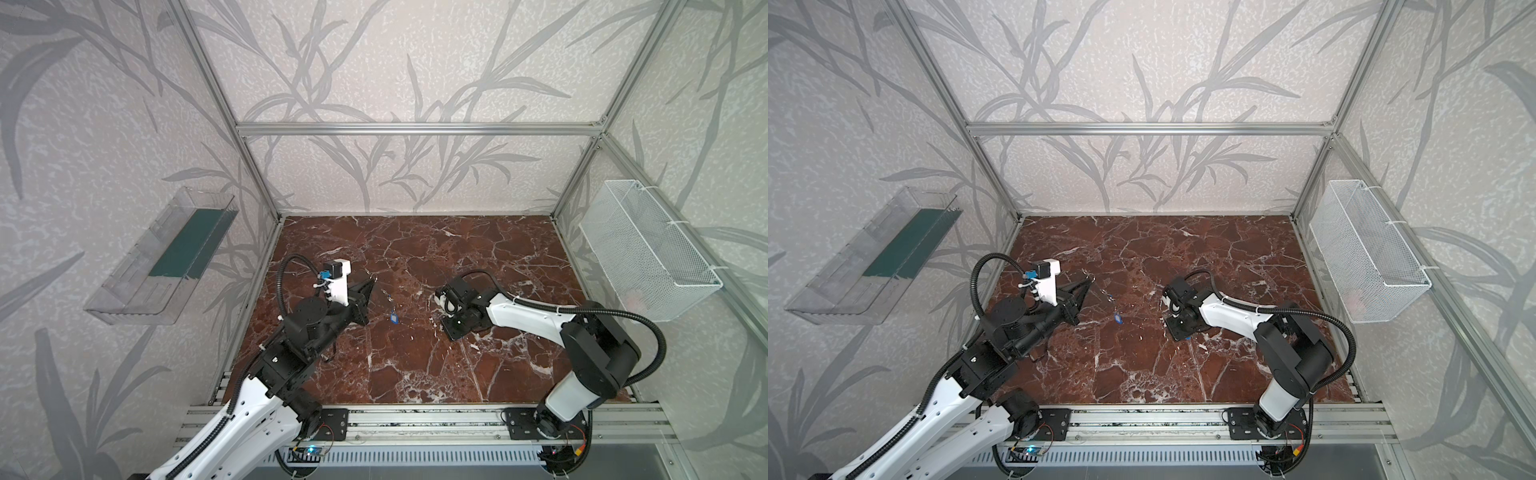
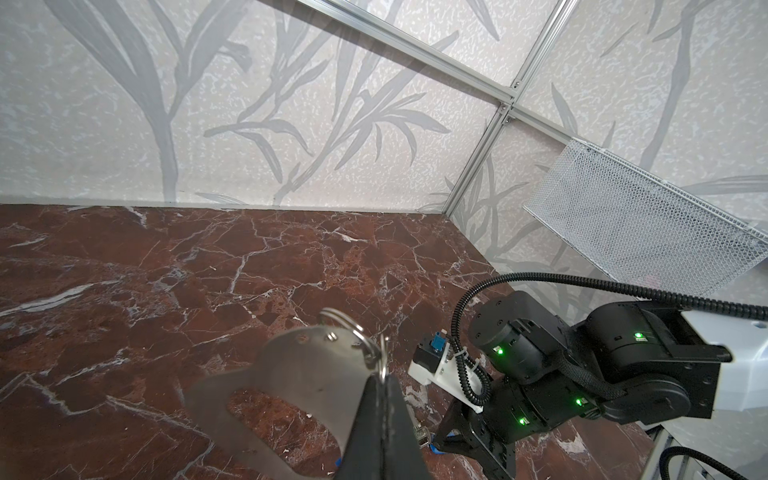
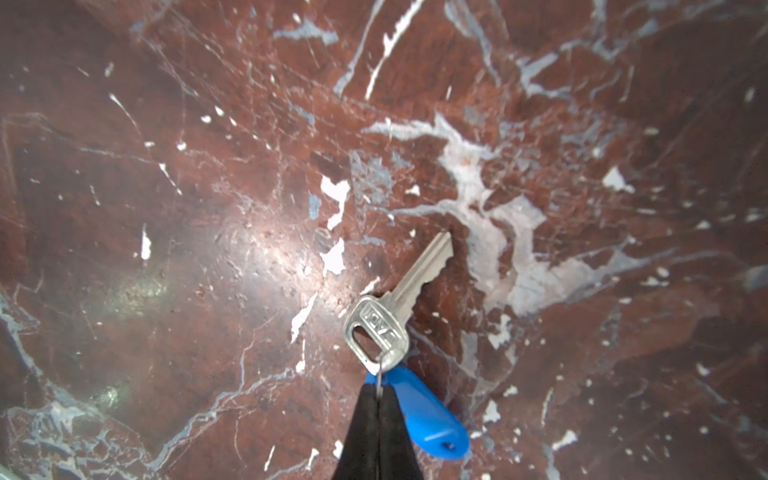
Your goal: Put the keys on the keyring
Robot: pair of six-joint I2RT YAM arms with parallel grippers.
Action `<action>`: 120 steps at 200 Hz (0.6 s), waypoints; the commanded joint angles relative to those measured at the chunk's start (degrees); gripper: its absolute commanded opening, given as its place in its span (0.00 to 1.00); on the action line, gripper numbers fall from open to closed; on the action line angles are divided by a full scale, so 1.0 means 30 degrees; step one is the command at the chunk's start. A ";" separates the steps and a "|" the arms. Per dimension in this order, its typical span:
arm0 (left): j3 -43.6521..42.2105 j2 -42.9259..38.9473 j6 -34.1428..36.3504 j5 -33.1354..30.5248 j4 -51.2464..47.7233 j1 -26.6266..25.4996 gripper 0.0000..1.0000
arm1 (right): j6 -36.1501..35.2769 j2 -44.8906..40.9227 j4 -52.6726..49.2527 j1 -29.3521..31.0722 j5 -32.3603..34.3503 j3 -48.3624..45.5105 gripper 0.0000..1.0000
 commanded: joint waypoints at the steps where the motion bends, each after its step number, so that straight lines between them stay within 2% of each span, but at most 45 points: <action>1: -0.0003 0.0015 -0.0059 0.0193 0.0881 -0.0002 0.00 | 0.0219 -0.0803 -0.0567 0.0023 -0.0140 0.0201 0.00; 81: 0.0054 -0.0072 -0.0001 0.0069 0.0708 0.0008 0.00 | -0.0578 0.1890 -0.0544 -0.0543 -0.0400 0.4619 0.00; 120: 0.0048 -0.0063 0.0029 0.0034 0.0672 0.0017 0.00 | -0.0502 0.2550 -0.0031 -0.0709 -0.0744 0.4930 0.00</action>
